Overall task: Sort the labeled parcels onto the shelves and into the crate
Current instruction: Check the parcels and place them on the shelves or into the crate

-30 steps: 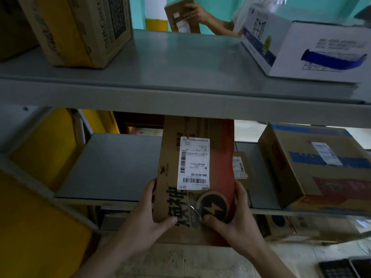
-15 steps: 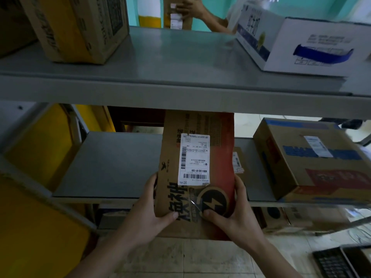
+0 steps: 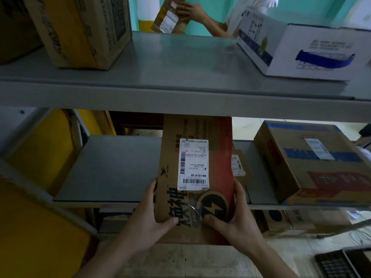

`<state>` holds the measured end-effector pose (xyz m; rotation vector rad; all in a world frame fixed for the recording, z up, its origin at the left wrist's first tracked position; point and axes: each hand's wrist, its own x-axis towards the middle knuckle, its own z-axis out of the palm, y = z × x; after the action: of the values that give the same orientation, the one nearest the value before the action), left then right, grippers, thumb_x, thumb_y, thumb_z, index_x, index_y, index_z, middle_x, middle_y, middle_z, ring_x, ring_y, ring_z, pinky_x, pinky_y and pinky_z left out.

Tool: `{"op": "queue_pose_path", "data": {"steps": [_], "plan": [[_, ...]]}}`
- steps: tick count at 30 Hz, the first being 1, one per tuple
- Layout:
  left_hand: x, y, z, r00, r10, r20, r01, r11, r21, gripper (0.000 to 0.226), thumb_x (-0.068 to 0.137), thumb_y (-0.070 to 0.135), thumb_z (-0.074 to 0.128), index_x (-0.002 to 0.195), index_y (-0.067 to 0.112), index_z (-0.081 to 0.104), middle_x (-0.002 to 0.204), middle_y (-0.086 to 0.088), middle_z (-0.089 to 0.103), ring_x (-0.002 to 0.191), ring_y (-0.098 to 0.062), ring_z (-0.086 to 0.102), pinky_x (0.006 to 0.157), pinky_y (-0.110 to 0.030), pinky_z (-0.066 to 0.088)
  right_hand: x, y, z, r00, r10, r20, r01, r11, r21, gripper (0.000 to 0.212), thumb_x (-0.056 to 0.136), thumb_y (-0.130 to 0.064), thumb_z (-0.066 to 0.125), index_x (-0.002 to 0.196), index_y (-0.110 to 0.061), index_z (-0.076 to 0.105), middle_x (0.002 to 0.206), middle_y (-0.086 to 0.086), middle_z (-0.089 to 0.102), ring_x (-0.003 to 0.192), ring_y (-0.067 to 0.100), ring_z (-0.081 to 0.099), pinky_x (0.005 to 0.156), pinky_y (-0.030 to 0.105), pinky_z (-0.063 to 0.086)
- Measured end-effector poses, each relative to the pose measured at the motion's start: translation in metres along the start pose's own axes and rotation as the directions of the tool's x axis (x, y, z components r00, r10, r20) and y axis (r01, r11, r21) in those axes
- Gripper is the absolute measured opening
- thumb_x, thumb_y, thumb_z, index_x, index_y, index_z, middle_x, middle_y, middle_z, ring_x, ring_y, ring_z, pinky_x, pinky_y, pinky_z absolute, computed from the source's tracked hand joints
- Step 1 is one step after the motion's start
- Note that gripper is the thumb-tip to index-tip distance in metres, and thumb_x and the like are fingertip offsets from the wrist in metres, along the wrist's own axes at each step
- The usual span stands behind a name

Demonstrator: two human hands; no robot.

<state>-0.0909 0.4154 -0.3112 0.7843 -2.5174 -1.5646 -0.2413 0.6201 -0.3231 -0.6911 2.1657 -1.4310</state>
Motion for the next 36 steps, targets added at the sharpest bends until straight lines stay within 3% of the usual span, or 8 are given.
{"op": "queue_pose_path", "data": {"steps": [3,10,15,20,24,27,30,36], "plan": [[0.006,-0.004,-0.003,1.000,0.013,-0.011,-0.013,1.000,-0.002,0.107,0.080,0.042,0.079,0.150,0.049,-0.002,0.128,0.043,0.031,0.123,0.010,0.039,0.112,-0.027,0.034,0.006,-0.002,0.001,1.000,-0.021,0.008,0.021,1.000,-0.009,0.123,0.065,-0.037,0.094,0.154,-0.043,0.009,0.120,-0.043,0.052,0.115,-0.009,0.059,0.099,0.025,0.054],[0.043,-0.003,-0.017,0.999,0.037,-0.007,-0.037,0.999,-0.018,0.100,0.082,0.030,0.079,0.146,0.048,0.004,0.119,0.048,0.030,0.103,0.035,0.035,0.096,-0.007,0.031,0.049,-0.008,-0.001,0.998,-0.032,0.049,0.034,0.999,-0.029,0.122,0.062,-0.043,0.094,0.153,-0.043,0.014,0.132,-0.019,0.054,0.119,0.000,0.060,0.099,0.036,0.056],[0.087,0.002,-0.031,1.000,0.019,0.023,-0.019,1.000,-0.012,0.098,0.081,0.031,0.080,0.152,0.035,0.012,0.132,0.025,0.040,0.124,0.002,0.039,0.101,-0.022,0.036,0.095,-0.012,-0.003,0.995,0.003,0.098,0.004,0.997,-0.078,0.118,0.060,-0.051,0.092,0.148,-0.049,0.013,0.135,-0.017,0.050,0.124,0.006,0.053,0.107,0.042,0.047],[0.131,0.003,-0.039,0.999,-0.036,0.041,0.037,0.999,-0.028,0.097,0.079,0.035,0.082,0.152,0.034,0.018,0.132,0.020,0.043,0.128,-0.008,0.043,0.109,-0.038,0.039,0.141,-0.016,-0.002,0.995,0.023,0.101,-0.015,0.996,-0.088,0.106,0.068,-0.037,0.091,0.150,-0.032,0.025,0.126,-0.020,0.053,0.112,-0.004,0.051,0.105,0.037,0.044],[0.160,0.002,-0.042,0.997,-0.075,0.016,0.075,0.997,-0.029,0.092,0.078,0.033,0.083,0.150,0.034,0.026,0.137,0.014,0.046,0.125,-0.011,0.045,0.111,-0.042,0.038,0.168,-0.009,0.007,0.994,0.058,0.088,-0.052,0.996,-0.067,0.099,0.073,-0.028,0.090,0.149,-0.028,0.027,0.115,-0.025,0.051,0.101,-0.010,0.050,0.082,0.013,0.041],[0.177,-0.005,-0.044,0.994,-0.106,0.030,0.107,0.993,-0.040,0.088,0.076,0.031,0.084,0.147,0.033,0.032,0.136,0.010,0.051,0.120,-0.010,0.048,0.106,-0.037,0.041,0.184,0.001,0.012,0.991,0.096,0.090,-0.092,0.994,-0.051,0.095,0.074,-0.025,0.089,0.148,-0.027,0.029,0.113,-0.024,0.050,0.104,-0.005,0.053,0.074,0.007,0.037],[0.191,-0.015,-0.046,0.987,-0.151,0.058,0.154,0.987,-0.050,0.085,0.078,0.031,0.084,0.146,0.034,0.033,0.125,0.013,0.051,0.116,-0.010,0.050,0.095,-0.031,0.043,0.197,0.009,0.019,0.984,0.129,0.123,-0.121,0.990,-0.074,0.092,0.076,-0.029,0.088,0.145,-0.033,0.026,0.118,-0.016,0.051,0.112,0.006,0.051,0.074,0.009,0.037],[0.204,-0.032,-0.042,0.984,-0.164,0.073,0.170,0.982,-0.077,0.082,0.078,0.032,0.083,0.144,0.040,0.034,0.126,0.013,0.057,0.108,-0.005,0.055,0.080,-0.023,0.046,0.211,0.024,0.029,0.976,0.162,0.143,-0.149,0.984,-0.099,0.105,0.069,-0.038,0.091,0.150,-0.033,0.024,0.134,-0.008,0.050,0.122,0.014,0.053,0.095,0.031,0.046]]}}
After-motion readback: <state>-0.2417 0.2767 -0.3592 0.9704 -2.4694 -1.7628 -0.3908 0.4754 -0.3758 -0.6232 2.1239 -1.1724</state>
